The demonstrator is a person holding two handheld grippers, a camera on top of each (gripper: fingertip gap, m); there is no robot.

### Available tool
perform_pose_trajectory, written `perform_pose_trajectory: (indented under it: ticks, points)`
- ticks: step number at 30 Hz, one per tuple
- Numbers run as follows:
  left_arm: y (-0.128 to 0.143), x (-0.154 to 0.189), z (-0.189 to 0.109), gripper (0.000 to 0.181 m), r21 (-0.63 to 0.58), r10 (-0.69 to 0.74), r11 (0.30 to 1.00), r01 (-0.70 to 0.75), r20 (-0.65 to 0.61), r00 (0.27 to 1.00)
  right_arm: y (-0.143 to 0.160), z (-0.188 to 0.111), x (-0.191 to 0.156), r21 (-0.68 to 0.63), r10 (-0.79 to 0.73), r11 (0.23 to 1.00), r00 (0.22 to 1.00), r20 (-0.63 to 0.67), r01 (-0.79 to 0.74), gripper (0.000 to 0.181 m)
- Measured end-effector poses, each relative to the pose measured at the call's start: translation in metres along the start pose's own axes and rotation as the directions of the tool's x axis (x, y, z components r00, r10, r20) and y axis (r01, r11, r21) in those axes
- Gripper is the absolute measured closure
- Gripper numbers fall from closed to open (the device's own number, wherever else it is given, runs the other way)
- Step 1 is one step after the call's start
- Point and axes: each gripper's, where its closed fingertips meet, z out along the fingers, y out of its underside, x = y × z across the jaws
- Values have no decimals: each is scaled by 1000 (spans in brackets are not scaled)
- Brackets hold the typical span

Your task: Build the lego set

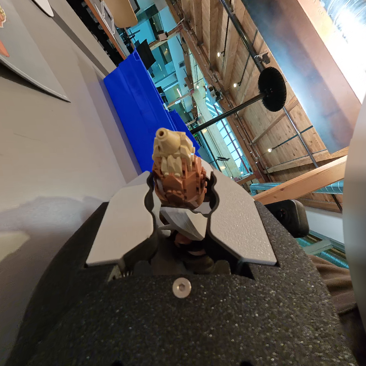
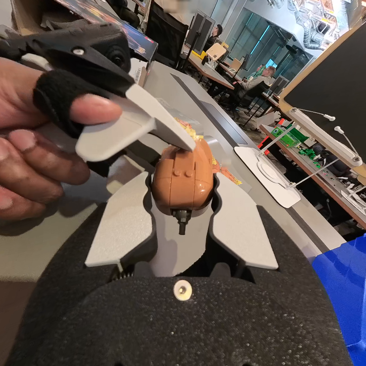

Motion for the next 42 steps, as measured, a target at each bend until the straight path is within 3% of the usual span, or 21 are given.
perform_pose_trajectory:
  ticks: [9,26,42]
  points:
    - [1,1,-1,131,10,2,1000,-1,-20,1000,-4,-2,0,10,-36,999,999,-23,36,123]
    - [2,-1,-4,133,33,71,997,-73,58,996,-2,-1,-2,-8,-62,998,997,-39,62,123]
    - [10,-1,1,131,10,70,997,-70,28,997,-1,0,1,-32,-77,997,994,-74,74,123]
